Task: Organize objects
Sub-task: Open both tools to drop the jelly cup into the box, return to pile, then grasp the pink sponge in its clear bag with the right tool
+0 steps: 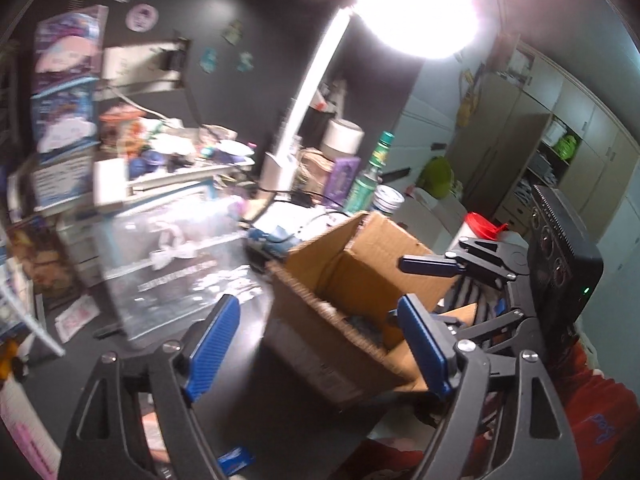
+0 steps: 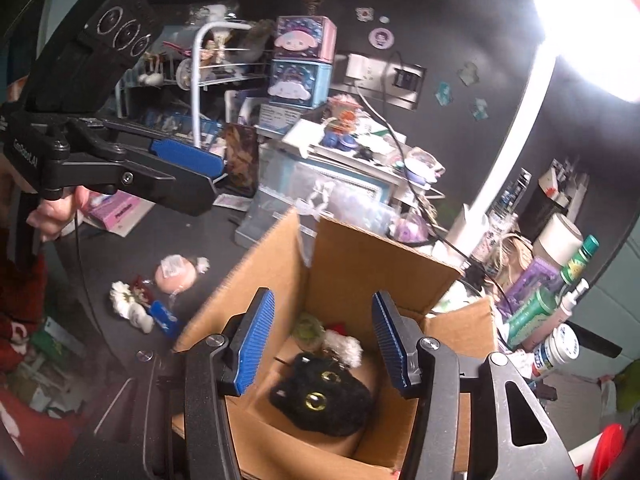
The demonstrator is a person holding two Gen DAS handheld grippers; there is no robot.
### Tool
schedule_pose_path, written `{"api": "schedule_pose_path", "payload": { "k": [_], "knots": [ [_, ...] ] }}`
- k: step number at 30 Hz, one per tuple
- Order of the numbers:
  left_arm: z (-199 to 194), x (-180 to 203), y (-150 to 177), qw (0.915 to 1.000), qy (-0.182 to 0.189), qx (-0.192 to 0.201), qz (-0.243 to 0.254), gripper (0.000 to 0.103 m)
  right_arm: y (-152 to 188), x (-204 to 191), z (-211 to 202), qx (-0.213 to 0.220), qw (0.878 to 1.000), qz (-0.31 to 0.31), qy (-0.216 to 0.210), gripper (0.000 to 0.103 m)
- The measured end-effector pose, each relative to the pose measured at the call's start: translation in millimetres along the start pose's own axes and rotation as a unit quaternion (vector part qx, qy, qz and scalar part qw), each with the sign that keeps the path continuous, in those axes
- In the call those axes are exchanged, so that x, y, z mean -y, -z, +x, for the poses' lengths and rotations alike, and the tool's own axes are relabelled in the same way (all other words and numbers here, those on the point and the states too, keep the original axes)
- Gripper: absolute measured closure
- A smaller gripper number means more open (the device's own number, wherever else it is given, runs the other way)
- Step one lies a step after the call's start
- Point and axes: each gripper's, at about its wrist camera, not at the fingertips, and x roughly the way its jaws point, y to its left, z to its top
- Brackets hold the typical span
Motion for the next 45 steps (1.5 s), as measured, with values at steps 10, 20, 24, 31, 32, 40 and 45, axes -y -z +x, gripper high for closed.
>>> {"api": "schedule_pose_path", "payload": {
  "k": [10,20,24,31,32,40,45],
  "knots": [
    [-69.3,-50.0,64.9,0.9933,-0.099,0.055,-0.023,0.019,-22.4,-92.2,16.2,0.022,0.995,-0.038,-0.089,0.056],
    [-86.6,-111.4,150.4,0.9823,-0.151,0.059,-0.094,0.019,-8.7,-157.9,99.6,-0.063,0.985,-0.033,-0.154,0.052],
    [-83.4,-131.3,173.2,0.9765,-0.168,0.054,-0.123,0.019,-1.9,-161.2,147.2,-0.111,0.981,0.006,-0.16,0.051],
    [-81.7,-154.1,195.8,0.9732,-0.162,0.049,-0.156,0.019,4.5,-172.2,202.0,-0.153,0.975,0.058,-0.148,0.03],
    [-81.8,-156.3,196.8,0.9731,-0.16,0.049,-0.158,0.019,4.6,-173.7,206.4,-0.157,0.974,0.062,-0.148,0.03],
    [-87.5,-174.6,203.5,0.9707,-0.165,0.045,-0.169,0.019,-0.2,-190.8,229.3,-0.157,0.98,0.047,-0.116,0.025],
    [-91.8,-181.3,206.1,0.9695,-0.165,0.048,-0.175,0.019,-1.9,-200.1,236.7,-0.16,0.982,0.027,-0.098,0.025]
  ]
}}
